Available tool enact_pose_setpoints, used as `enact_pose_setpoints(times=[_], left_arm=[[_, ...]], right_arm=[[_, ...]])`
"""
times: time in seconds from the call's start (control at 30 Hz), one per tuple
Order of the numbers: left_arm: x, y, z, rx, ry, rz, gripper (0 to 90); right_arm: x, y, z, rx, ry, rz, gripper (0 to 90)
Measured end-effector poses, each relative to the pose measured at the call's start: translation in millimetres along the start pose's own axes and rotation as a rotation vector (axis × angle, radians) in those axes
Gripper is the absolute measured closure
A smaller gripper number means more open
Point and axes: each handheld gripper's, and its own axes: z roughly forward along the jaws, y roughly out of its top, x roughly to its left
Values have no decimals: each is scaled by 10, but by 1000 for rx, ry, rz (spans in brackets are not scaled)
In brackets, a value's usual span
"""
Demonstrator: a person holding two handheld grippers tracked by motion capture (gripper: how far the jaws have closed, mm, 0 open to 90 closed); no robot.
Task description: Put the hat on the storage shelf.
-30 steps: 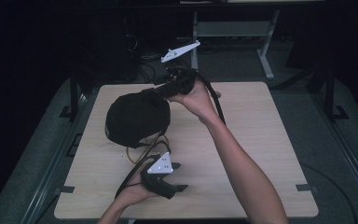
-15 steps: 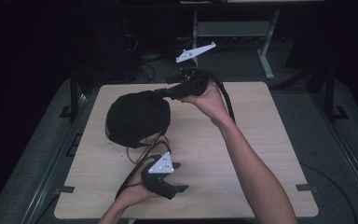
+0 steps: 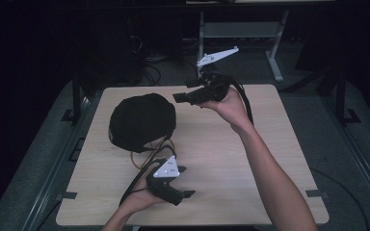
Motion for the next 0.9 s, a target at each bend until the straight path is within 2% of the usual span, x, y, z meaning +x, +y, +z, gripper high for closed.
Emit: enact_pose_setpoints(times=[0.3,0.47,0.77,0.9], left_arm=[[-17,-3,23,-1,-2,-2,184],[-28,-18,13,4,5,15,184],[-35,-18,3,0,10,10,184],[-40,-20,6,2,8,12,184]], right_arm=[[-61,-113,-140,6,-20,23,186],[-120,-250,-255,15,-39,47,180],[-172,-401,-407,7,-51,67,178],[-217,-499,-484,21,-67,86,175]])
